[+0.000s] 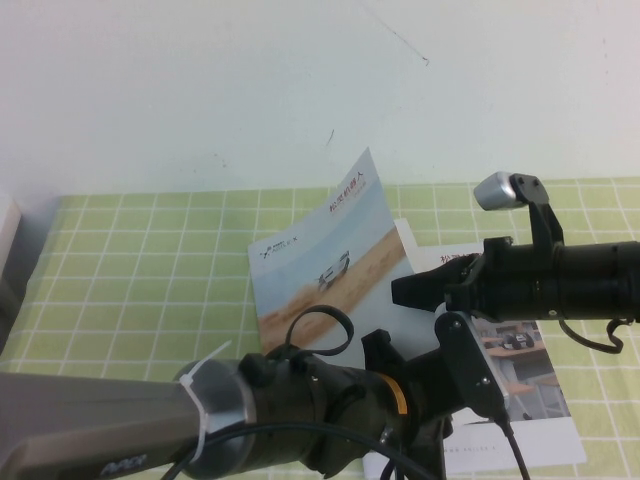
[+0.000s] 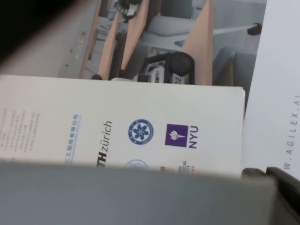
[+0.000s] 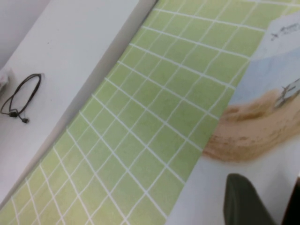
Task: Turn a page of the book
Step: Open the closed book
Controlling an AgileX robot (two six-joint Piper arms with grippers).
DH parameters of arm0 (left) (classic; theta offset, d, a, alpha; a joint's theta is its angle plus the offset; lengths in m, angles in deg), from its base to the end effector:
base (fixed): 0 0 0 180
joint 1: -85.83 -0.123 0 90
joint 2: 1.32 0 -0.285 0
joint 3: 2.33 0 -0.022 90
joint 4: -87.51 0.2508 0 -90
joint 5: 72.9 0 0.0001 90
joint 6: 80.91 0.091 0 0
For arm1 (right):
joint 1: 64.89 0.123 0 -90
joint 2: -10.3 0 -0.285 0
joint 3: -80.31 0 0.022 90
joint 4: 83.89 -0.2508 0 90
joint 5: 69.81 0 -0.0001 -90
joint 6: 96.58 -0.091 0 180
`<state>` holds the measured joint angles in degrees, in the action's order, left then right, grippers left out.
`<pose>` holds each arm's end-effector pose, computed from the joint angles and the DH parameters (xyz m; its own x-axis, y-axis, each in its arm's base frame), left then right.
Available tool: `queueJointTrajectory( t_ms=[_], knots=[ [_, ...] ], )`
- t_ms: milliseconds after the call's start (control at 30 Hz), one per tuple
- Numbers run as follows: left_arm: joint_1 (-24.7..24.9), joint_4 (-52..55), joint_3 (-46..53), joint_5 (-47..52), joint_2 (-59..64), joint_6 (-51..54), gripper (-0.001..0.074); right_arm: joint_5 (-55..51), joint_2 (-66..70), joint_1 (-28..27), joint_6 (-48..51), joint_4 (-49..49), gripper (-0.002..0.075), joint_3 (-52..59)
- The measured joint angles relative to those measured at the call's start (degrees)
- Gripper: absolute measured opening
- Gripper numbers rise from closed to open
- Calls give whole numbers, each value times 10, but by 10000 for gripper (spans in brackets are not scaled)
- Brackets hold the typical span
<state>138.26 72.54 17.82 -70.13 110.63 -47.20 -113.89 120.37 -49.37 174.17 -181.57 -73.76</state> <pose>0.2258 -0.2955 0.1714 -0.1501 0.7224 -0.6750 0.8937 0.3911 0.2199 0.3101 0.1513 0.1845 -0.7149 -0.0695 -0.6958 -0.5990 0.5743 0.5580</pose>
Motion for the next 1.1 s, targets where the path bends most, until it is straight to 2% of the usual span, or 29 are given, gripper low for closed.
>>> queueJointTrajectory(
  t_ms=[467, 733, 867, 967, 1100],
  knots=[
    [-1, 2, 0, 16, -10, -10, -4, -51, 3, 0, 8, 7, 166, -43],
    [-1, 87, 0, 29, -28, -39, -4, -49, 3, 0, 8, 7, 166, -44],
    [-1, 200, 0, 44, -48, -117, -4, -47, 3, 0, 8, 7, 166, -44],
    [-1, 341, 0, 73, -59, -231, -4, -47, 3, 0, 8, 8, 166, -44],
    [-1, 659, -5, 179, -61, -489, -4, -46, 3, 0, 8, 8, 166, -44]
  ],
)
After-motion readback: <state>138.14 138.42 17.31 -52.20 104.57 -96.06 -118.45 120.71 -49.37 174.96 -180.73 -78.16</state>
